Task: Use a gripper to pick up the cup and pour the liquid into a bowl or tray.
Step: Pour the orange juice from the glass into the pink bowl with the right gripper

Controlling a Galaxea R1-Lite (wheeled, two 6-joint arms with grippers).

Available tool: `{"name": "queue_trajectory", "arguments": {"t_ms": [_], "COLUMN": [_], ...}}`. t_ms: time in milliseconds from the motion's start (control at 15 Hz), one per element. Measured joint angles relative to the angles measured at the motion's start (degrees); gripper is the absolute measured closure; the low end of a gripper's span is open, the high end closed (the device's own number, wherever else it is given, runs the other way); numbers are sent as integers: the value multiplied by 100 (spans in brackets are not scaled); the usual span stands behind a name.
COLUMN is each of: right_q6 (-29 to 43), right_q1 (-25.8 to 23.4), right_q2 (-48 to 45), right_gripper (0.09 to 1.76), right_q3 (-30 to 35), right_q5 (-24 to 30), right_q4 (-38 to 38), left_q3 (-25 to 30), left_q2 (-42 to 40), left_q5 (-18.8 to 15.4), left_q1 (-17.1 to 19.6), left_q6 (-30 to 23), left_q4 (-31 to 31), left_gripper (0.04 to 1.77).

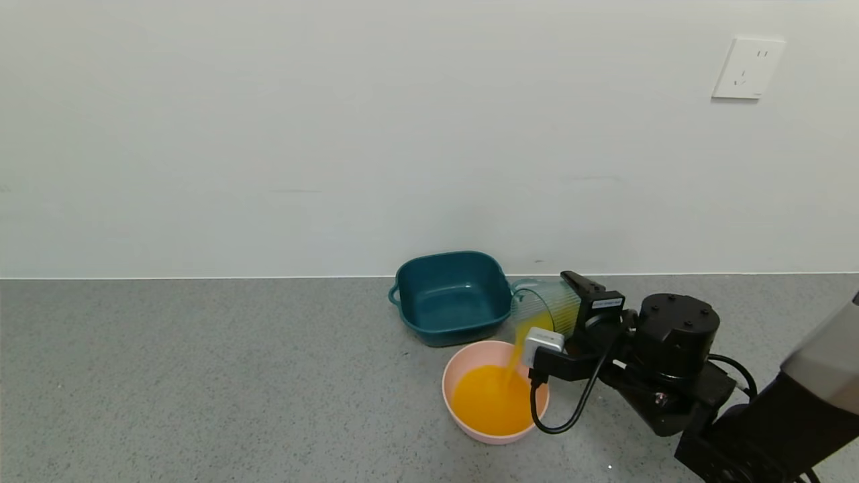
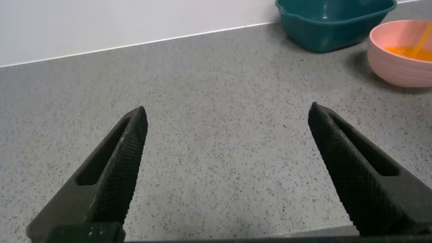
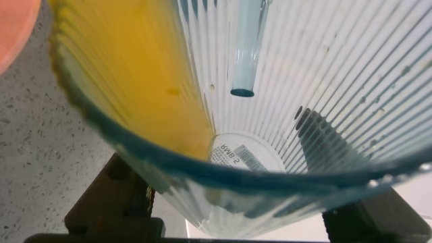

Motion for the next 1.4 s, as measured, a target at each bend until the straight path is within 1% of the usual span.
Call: {"name": "queue_trajectory", "arguments": {"t_ms": [467, 1067, 1400], "right_q6": [-396, -857, -1119], "right_q1": [179, 204, 277], "right_q2": [-83, -196, -212], "right_gripper": [50, 50, 50], "right_q3": [46, 61, 77], "right_q5": [-80, -91, -295], "right_q4": [-33, -33, -35], "left_q3": [0, 0, 0], "left_q2": [0, 0, 0], "left_q5": [0, 0, 0], "left_q1": [0, 5, 0], "left_q6": [2, 0, 0], "left_q4": [-2, 0, 0], "left_gripper": [9, 9, 9]}}
